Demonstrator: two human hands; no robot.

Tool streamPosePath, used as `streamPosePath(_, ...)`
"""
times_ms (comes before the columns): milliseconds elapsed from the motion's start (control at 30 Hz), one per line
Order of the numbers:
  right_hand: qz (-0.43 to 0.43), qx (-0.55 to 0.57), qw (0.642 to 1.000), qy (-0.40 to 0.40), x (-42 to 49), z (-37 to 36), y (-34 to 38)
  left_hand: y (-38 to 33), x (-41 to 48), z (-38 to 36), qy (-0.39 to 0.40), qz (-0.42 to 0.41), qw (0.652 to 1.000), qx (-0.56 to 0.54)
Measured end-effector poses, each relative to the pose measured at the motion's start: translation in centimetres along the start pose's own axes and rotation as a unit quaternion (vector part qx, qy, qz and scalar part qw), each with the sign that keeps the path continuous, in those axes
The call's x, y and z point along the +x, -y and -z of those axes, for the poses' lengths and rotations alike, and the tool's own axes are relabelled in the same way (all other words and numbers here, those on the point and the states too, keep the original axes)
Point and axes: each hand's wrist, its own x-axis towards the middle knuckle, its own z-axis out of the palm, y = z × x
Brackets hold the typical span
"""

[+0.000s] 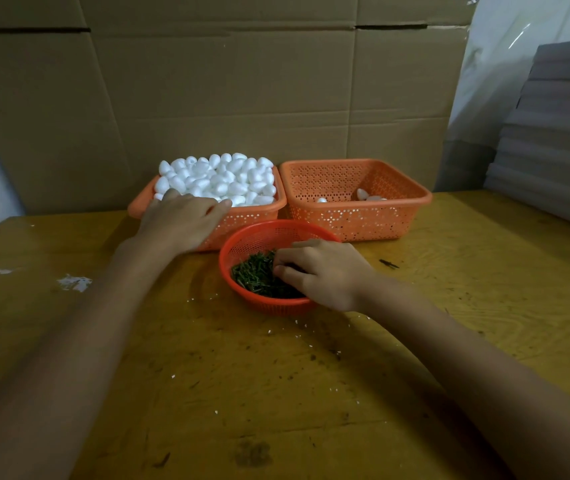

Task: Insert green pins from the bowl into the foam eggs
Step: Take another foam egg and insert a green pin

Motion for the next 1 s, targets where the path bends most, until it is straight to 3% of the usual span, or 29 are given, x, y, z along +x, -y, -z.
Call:
streamPosePath(233, 0.0, -0.003, 1.0, 0.0, 0.0, 0.0, 0.0, 0.7, 3.6, 0.0, 0.093, 0.057, 0.993, -0.037)
streamPosePath(467, 0.001, 0.007, 1.0, -0.01, 0.0, -0.2, 0.1, 0.6, 4.6, -0.5, 0.103, 0.037, 0.99, -0.087)
streamPosePath(667, 0.004, 0.001, 1.0, -0.014, 0.1, -0.2, 0.0, 0.2, 3.8, -0.7, 0.067, 0.05, 0.995, -0.047)
streamPosePath(900, 0.005, -0.003, 1.0, -0.02, 0.1, -0.2, 0.1, 0.2, 5.1, -0.2, 0.139, 0.042, 0.983, -0.112)
streamPosePath(1000, 0.006, -0.001, 1.0, -0.022, 0.1, -0.3, 0.1, 0.1, 5.7, -0.5, 0.12, 0.055, 0.988, -0.081)
